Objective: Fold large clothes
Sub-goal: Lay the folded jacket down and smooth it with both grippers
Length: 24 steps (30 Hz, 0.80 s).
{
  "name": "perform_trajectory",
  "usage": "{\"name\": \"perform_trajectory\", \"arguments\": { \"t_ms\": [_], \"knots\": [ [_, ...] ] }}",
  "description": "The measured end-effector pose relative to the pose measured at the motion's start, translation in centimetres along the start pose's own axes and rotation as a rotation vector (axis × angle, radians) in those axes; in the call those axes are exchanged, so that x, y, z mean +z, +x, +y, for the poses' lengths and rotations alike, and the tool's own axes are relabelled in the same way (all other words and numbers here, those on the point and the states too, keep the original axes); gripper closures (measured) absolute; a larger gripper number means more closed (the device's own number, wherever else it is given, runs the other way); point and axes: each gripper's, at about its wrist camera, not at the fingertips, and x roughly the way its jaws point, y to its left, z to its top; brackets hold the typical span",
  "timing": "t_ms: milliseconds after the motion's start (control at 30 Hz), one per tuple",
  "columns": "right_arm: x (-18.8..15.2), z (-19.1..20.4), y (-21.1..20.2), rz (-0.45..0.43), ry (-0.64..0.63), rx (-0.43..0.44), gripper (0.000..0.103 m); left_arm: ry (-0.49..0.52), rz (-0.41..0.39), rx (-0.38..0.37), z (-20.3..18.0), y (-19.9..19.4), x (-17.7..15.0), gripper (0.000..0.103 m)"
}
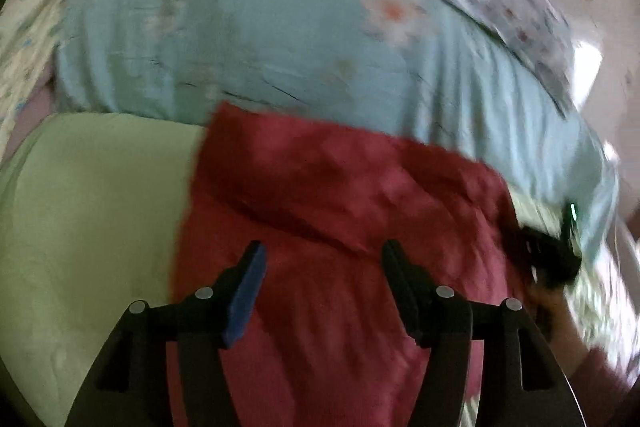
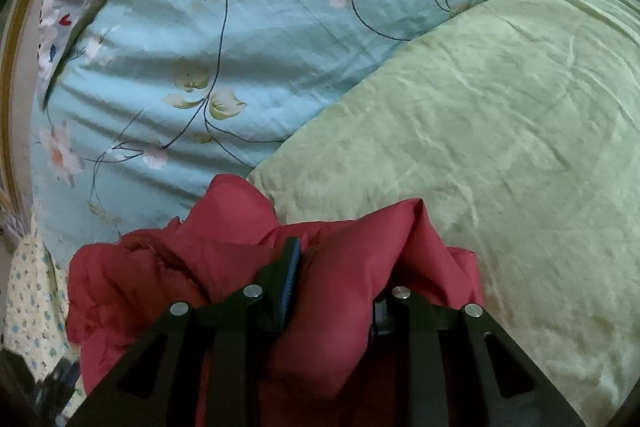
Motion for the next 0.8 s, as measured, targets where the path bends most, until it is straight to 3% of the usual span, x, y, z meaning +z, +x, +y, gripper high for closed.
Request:
{"name": "perform_trajectory", "arguments": {
  "t_ms": [100,233,400,533,567,633,700,800],
  "knots": [
    [0.1,0.4,0.0,0.002,-0.013,-0.010,0.076,0.110,0.060,0.074,-2.6,2.8,-1.7,0.043],
    [0.4,1.1,-0.9,0.024,-0.034,0.013,0.067,0.154,0.089,0.218,-2.7,6.4,-2.8,0.039],
    [0.2,3.0,-6.9,-0.067,-0.107,0.050,0.053,0.112,0.096,0.261,-1.7,8.5,-2.1,0.039],
    [-2.9,7.5,-10.8,-0.135,-0.344,0.023,0.037,0.114,0.100,0.283,-2.3,9.6,-1.7,0.039],
    [-3.6,8.4,-10.8,-0.125,-0.399,0.023,0.036,0.112,0.102,0.282,-2.4,9.4,-1.7,0.039],
    [-5.7,11.0,-9.0,-0.021,-0.568,0.001,0.033,0.113,0.107,0.282,-2.2,8.8,-1.6,0.039],
    [-6.7,12.1,-6.5,0.064,-0.647,-0.045,0.033,0.107,0.106,0.298,-1.7,8.4,-1.1,0.039],
    [-6.1,11.2,-2.9,0.115,-0.629,-0.146,0.032,0.055,0.120,0.285,0.1,8.7,-0.7,0.037]
  ]
}}
